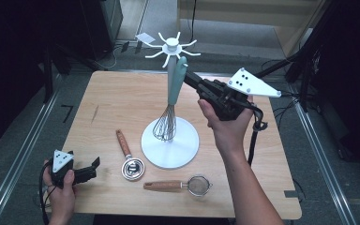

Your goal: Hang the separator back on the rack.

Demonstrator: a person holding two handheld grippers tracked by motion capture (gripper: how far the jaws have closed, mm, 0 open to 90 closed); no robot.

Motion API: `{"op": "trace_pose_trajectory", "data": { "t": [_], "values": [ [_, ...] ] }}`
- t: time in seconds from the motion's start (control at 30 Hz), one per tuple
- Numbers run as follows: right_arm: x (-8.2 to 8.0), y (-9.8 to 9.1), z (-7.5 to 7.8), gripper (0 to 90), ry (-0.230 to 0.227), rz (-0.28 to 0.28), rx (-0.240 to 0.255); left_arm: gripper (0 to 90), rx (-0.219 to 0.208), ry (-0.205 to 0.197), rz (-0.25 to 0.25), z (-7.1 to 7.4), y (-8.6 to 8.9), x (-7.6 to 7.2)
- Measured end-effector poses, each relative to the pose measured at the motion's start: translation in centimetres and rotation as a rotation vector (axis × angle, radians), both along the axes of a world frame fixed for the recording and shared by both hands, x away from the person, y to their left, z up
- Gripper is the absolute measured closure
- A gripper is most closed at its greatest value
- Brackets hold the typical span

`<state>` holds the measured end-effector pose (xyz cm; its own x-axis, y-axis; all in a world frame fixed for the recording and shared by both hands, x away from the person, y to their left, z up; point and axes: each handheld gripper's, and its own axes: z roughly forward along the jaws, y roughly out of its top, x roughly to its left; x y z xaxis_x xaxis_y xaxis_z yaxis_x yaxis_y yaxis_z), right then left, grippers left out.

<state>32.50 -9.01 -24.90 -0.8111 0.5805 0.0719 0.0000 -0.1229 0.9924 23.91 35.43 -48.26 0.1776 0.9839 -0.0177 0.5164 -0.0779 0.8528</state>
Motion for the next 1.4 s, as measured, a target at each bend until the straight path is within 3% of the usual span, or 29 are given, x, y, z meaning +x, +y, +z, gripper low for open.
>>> {"op": "trace_pose_trajectory", "data": {
  "t": [0.37,0.67,1.07,1.4],
  "values": [
    [-0.3,0.4,0.1,90.0,0.000,0.012,-0.007,0.0,0.000,-0.001,-0.001,0.0,0.0,0.0],
    [-0.2,-0.3,-0.6,90.0,0.003,-0.024,-0.029,0.0,-0.003,-0.008,0.000,0.0,0.1,-0.1],
    [-0.3,-2.5,-4.6,84.9,0.070,-0.075,-0.088,0.0,0.003,-0.019,0.011,0.0,0.0,-0.2],
    [-0.8,-3.4,-8.2,82.8,0.121,-0.081,-0.137,0.0,0.003,-0.027,0.015,0.0,0.0,-0.3]
  ]
}}
